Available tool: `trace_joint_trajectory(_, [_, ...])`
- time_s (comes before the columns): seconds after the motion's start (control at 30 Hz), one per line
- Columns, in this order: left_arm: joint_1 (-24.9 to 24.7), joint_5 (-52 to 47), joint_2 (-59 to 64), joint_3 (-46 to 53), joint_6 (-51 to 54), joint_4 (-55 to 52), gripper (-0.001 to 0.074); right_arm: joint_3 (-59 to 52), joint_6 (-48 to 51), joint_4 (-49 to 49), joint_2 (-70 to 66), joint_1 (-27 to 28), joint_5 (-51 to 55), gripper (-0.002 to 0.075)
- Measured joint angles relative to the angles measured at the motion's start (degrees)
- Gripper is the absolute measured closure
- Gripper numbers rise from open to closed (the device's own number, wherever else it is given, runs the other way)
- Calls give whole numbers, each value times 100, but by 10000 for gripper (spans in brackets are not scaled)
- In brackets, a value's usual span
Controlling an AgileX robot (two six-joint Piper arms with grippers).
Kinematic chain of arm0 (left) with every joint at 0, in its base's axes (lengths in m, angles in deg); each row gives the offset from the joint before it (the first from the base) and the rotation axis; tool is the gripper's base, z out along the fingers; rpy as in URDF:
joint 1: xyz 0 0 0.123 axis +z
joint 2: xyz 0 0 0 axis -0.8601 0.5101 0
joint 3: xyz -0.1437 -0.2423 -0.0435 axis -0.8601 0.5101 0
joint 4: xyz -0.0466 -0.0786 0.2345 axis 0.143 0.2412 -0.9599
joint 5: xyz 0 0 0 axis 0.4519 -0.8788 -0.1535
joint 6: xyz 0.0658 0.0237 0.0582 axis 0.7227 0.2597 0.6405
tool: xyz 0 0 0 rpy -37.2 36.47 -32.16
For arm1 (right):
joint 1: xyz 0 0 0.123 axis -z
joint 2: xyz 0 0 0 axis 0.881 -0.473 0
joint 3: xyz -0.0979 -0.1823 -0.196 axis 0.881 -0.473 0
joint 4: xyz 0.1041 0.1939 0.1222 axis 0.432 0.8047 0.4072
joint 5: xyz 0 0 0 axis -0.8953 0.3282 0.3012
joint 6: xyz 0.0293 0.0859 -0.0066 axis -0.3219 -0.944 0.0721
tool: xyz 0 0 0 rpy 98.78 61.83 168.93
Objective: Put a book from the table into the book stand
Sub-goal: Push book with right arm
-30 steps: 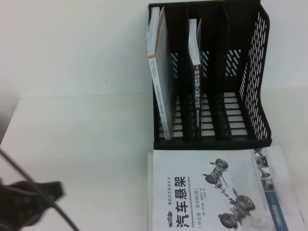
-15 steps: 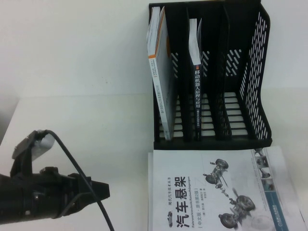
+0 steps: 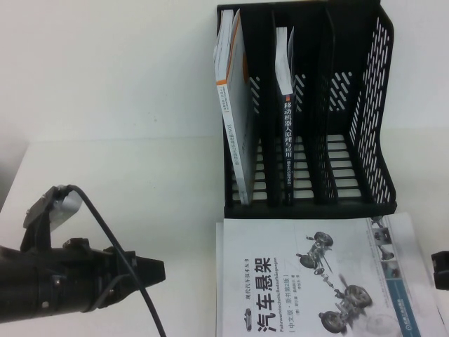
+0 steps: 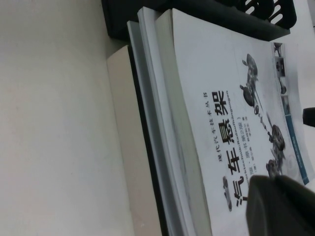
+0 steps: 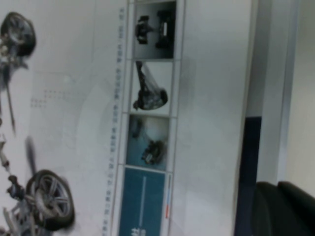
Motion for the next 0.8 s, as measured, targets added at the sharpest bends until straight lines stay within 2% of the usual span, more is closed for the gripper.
trace_joint_trajectory(0.2, [0,40,0,0,48,45,737,49,13,35,-269,-55,-28,729])
trace_joint_trajectory(0.53, [0,99,121,0,46,143,737,142,23,35,-436,-710,-271,729])
trace_joint_trajectory(0.8, [0,-145,528,0,-52,533,737,212,23,156,-443,-767,-307,729])
